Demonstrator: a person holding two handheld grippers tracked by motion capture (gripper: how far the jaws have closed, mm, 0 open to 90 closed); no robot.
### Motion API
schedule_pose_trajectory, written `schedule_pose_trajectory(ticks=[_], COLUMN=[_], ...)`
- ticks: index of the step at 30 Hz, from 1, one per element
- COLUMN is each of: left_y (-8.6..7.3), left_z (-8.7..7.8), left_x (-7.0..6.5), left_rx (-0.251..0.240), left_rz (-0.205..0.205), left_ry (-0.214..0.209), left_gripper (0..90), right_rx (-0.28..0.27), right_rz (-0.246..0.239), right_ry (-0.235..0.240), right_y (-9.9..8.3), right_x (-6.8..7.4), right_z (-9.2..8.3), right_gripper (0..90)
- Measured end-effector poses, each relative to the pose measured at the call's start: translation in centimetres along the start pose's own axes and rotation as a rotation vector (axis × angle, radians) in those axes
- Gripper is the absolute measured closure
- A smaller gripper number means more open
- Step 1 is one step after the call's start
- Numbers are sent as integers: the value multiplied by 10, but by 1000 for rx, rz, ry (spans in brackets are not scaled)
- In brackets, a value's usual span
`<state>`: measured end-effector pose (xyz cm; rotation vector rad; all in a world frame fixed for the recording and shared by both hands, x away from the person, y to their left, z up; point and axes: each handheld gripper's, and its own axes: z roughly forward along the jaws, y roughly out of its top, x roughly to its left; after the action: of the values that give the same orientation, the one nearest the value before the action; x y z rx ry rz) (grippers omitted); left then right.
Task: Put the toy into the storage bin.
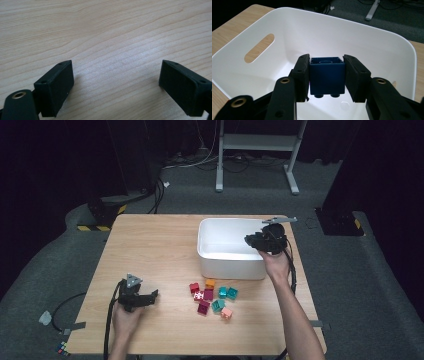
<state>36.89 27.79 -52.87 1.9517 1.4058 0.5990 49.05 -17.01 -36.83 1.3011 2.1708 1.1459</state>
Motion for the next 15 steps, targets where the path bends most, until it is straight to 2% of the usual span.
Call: schedule_pose_trajectory(ticks=[6,9,11,15], left_y=[0,0,0,0], left_z=[0,0,0,0], left_x=[0,0,0,0], left_rx=[-3,-3,-4,-4], left_rz=[-3,-2,-1,-1], left_ry=[1,2,2,2], left_gripper=[132,132,133,134], right_rx=[-30,-48,-84,-112], right_rz=[6,2,-5,-20], right_ry=[7,10,22,29], right_y=[-1,-1,-3,-9], right_x=[-1,1,4,9], right_z=[-7,-13,-24,-35], right_gripper=[442,422,407,406])
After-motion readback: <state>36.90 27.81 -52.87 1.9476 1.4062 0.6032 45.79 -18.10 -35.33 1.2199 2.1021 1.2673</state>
